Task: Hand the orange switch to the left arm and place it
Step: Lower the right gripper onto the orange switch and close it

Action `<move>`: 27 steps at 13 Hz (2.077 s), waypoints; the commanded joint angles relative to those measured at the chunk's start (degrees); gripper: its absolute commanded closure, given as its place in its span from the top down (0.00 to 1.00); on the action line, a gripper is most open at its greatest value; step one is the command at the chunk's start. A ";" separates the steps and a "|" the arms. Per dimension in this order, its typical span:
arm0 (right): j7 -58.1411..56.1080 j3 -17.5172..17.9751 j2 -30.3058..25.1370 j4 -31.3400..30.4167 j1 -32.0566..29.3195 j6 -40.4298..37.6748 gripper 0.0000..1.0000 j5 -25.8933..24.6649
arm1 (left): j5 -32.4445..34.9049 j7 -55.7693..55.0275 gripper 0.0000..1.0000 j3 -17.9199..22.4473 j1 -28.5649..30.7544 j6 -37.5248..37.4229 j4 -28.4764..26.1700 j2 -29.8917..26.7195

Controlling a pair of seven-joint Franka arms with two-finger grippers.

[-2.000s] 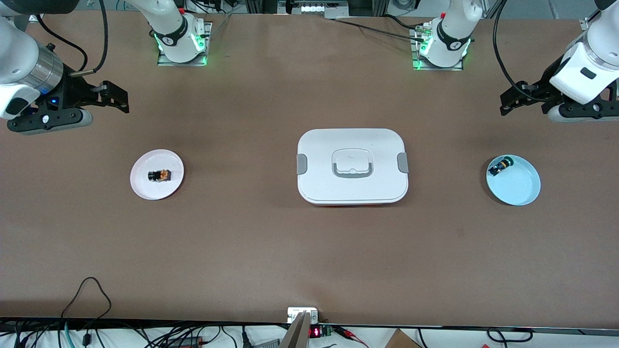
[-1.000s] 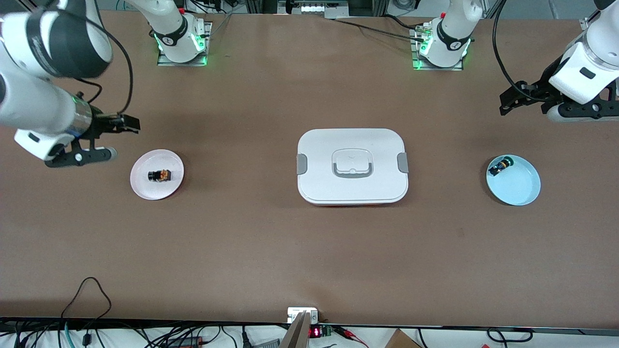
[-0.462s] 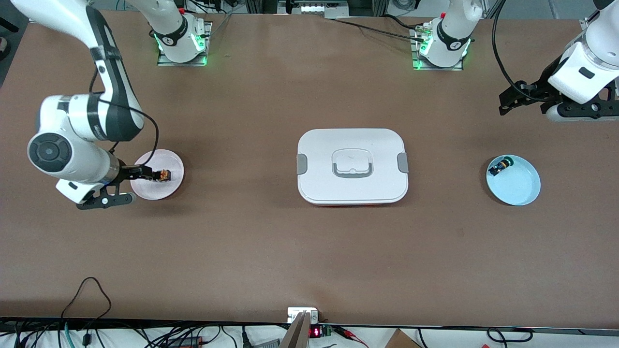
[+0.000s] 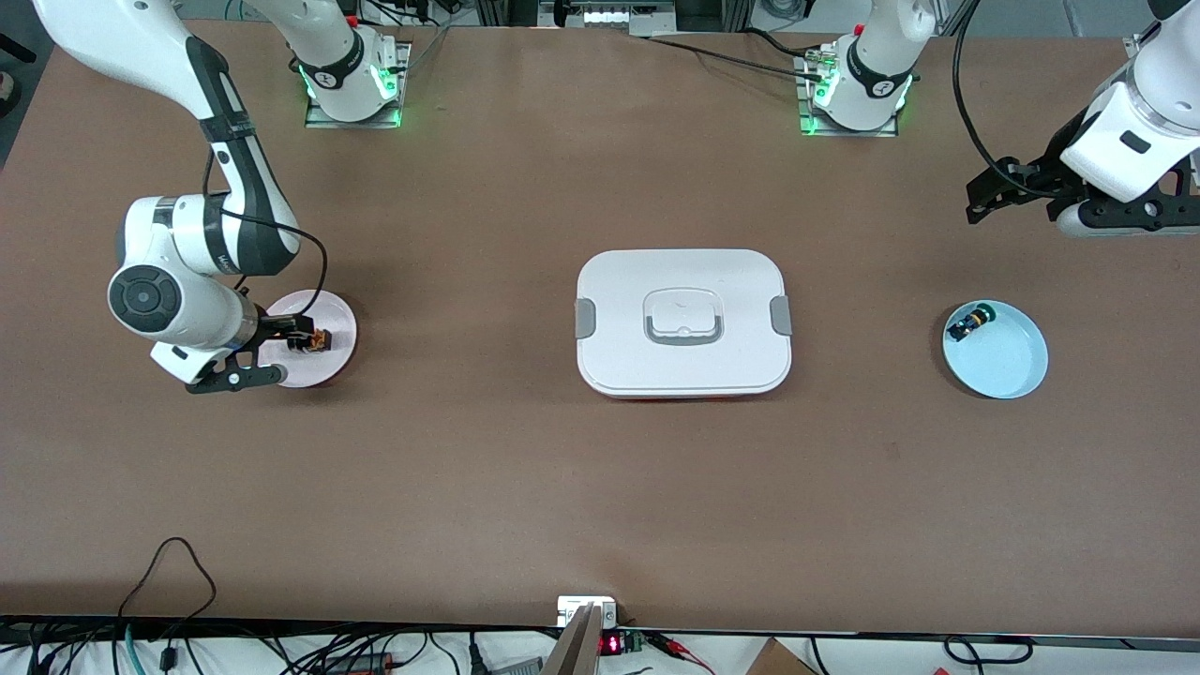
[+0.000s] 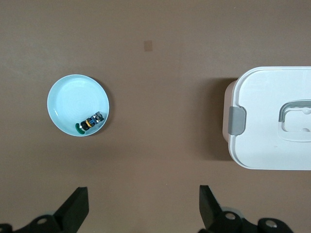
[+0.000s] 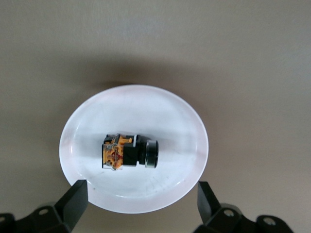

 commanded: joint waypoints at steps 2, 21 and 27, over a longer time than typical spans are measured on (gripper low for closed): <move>0.67 0.51 0.32 -2.43 -0.40 3.44 1.00 0.41 | 1.11 -0.58 1.00 0.12 -0.38 -0.61 0.74 0.15; 2.76 0.42 3.05 -11.40 -1.89 19.80 1.00 3.40 | 1.02 -0.58 1.00 0.12 -0.20 -0.61 2.14 0.67; 2.86 0.51 3.05 -11.22 -1.63 19.54 0.87 3.31 | 1.02 -0.58 1.00 0.12 -0.20 -0.61 2.14 0.67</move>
